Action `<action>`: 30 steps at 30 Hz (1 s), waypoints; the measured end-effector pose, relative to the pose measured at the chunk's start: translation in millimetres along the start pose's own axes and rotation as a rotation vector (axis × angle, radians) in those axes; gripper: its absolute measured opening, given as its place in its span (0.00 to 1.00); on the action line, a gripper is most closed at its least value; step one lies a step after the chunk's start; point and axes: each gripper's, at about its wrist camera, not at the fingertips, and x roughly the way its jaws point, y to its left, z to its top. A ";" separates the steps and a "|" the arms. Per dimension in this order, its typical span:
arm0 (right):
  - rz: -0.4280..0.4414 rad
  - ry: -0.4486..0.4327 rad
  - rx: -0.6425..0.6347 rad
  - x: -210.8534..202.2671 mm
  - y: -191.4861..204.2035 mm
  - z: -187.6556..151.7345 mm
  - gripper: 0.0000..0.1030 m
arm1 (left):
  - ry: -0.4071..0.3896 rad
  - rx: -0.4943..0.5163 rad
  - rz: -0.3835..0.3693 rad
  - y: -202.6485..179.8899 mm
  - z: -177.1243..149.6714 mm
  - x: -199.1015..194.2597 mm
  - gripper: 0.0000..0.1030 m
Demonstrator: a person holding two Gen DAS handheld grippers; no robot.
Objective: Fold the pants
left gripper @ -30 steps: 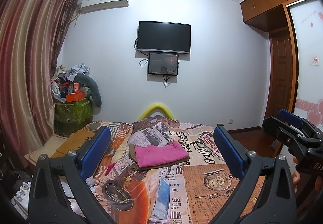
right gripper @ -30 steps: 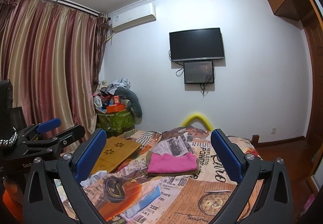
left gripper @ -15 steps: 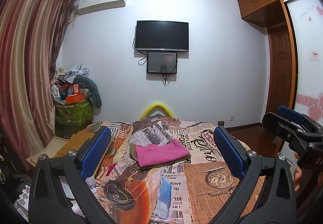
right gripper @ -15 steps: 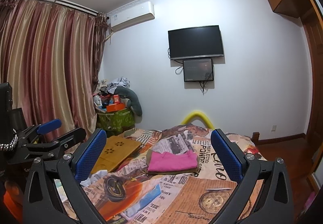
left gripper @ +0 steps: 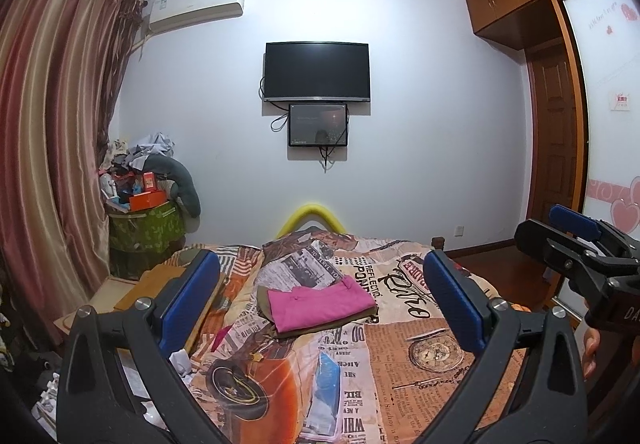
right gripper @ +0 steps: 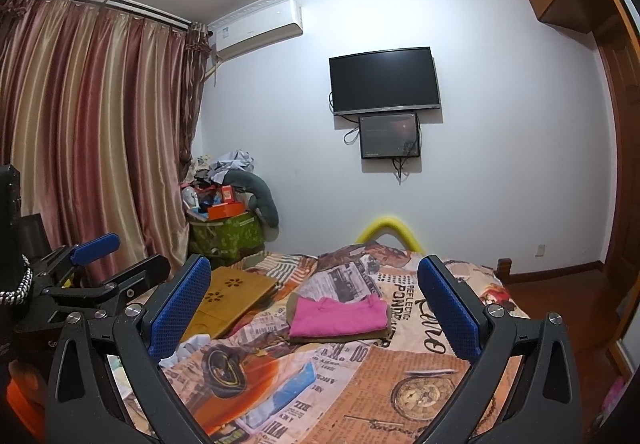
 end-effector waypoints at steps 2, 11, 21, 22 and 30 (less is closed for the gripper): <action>-0.002 0.000 0.002 -0.3 -0.5 -1.3 1.00 | 0.002 -0.003 -0.003 1.2 0.3 0.1 1.00; -0.008 -0.004 0.001 -0.6 -1.2 -2.2 1.00 | 0.007 -0.006 -0.016 0.9 1.5 2.6 1.00; -0.012 -0.005 0.003 -1.3 -3.4 -3.3 1.00 | 0.008 -0.008 -0.036 0.8 1.5 2.7 1.00; -0.013 -0.005 0.003 -1.4 -3.6 -3.2 1.00 | 0.009 -0.007 -0.037 0.9 1.6 2.9 1.00; -0.022 -0.006 0.002 -0.5 -3.9 -2.9 1.00 | 0.022 -0.017 -0.044 3.9 2.6 4.6 1.00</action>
